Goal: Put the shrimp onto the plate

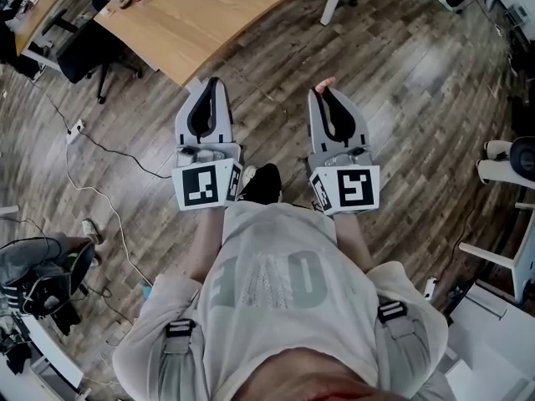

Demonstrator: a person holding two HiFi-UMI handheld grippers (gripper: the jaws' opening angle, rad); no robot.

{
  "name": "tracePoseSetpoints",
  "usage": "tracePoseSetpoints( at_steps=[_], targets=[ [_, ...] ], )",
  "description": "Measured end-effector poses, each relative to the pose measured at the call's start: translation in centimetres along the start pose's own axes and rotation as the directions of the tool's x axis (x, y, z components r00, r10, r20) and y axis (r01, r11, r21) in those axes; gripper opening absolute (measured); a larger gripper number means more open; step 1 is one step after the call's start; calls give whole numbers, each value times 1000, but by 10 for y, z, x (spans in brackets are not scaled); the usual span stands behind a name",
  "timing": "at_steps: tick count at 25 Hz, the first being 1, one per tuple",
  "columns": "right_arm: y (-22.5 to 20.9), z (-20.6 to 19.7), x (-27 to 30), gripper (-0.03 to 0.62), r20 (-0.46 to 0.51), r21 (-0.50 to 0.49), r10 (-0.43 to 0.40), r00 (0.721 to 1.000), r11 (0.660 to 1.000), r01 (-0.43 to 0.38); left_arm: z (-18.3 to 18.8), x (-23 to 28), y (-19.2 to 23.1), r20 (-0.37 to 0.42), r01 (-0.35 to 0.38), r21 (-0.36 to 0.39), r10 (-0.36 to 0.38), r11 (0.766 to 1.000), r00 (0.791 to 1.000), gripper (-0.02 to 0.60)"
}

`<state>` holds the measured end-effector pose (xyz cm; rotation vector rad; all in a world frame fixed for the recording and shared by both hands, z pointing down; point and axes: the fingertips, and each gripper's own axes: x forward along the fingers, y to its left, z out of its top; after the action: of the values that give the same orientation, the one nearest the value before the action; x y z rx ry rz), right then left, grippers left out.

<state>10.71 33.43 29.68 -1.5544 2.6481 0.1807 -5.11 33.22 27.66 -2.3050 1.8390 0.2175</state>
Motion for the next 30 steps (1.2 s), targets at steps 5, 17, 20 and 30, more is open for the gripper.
tracePoseSetpoints(
  at_steps=[5,17,20,30],
  targets=[
    [-12,-8,1,58,-26,4,-16,1000,1000,16,-5,11,3,-9,-15,-18,15,1000,1000,9],
    [-48,-13,34,58,-17,-37,-67,998,997,66,-8,63,-1,35,28,-33,-27,999,999,9],
    [-59,-24,46,58,-27,-35,-66,997,997,65,-18,78,-1,37,33,-39,-32,999,999,9],
    [-87,-35,133,58,-41,-27,-36,999,999,35,-41,155,30,-12,22,-31,-22,999,1000,9]
  ],
)
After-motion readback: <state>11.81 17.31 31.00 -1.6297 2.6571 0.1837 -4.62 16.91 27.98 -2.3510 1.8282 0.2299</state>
